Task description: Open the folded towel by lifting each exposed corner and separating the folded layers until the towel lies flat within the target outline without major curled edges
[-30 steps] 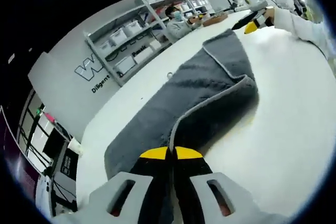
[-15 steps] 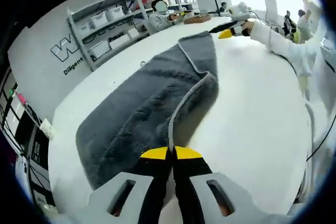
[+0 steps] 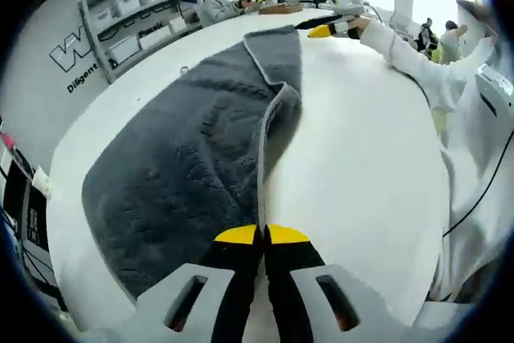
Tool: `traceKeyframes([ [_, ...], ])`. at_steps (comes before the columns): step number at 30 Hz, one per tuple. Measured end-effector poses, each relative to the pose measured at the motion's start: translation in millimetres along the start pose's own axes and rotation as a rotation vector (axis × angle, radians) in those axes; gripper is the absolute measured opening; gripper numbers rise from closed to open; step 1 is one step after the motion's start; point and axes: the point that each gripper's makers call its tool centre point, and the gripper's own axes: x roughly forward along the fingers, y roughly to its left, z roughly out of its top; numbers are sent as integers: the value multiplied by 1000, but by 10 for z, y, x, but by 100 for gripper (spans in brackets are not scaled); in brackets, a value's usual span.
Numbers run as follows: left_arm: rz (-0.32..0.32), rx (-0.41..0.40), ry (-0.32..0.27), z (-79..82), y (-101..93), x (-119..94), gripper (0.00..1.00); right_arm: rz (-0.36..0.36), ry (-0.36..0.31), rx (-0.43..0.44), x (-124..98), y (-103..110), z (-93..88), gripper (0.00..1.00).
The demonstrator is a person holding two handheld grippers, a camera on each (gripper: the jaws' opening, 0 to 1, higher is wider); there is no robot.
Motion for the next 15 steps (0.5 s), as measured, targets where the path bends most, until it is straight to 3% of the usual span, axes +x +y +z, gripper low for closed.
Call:
traceKeyframes([
  [5,-11,-25,-17,6,-21,-9,5,-3,-3,3,-9,-15,6,88],
  [9,1,-109,-144,175,10,-138,26,-5,-6,5,-17,-19,12,88],
  [11,28,-125,-225,273,62,-263,32,-6,-6,6,-18,-21,10,88],
  [14,56,-159,-301,342,113,-399,39,-6,-2,7,-13,-22,-1,88],
  [15,75,-176,-355,391,159,-468,42,-6,0,6,-9,-22,-7,88],
])
